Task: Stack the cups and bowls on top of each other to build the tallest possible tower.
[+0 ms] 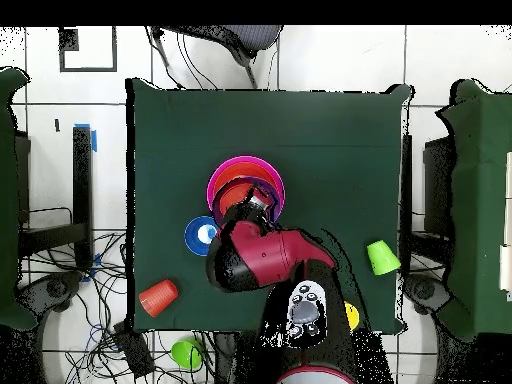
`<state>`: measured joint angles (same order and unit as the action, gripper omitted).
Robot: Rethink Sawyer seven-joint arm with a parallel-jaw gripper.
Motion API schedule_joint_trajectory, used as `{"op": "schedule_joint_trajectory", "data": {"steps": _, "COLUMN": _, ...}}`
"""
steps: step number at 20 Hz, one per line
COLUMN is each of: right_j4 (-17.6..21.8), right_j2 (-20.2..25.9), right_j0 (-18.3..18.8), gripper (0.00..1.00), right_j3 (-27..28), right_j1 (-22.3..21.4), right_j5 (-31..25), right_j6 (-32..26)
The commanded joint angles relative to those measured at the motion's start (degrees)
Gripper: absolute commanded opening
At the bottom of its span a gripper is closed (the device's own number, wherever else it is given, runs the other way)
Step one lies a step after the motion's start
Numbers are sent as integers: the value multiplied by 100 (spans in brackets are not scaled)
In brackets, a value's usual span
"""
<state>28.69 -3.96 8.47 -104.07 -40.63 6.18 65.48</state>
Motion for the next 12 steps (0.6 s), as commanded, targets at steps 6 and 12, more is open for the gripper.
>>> {"op": "schedule_joint_trajectory", "data": {"steps": 6, "right_j4": -160, "right_j2": 702, "right_j0": 174, "gripper": 0, "right_j3": 607, "right_j1": 704, "right_j5": -189, "right_j6": 952}}
{"op": "schedule_joint_trajectory", "data": {"steps": 12, "right_j4": -170, "right_j2": 722, "right_j0": 164, "gripper": 0, "right_j3": 601, "right_j1": 646, "right_j5": -269, "right_j6": 952}}
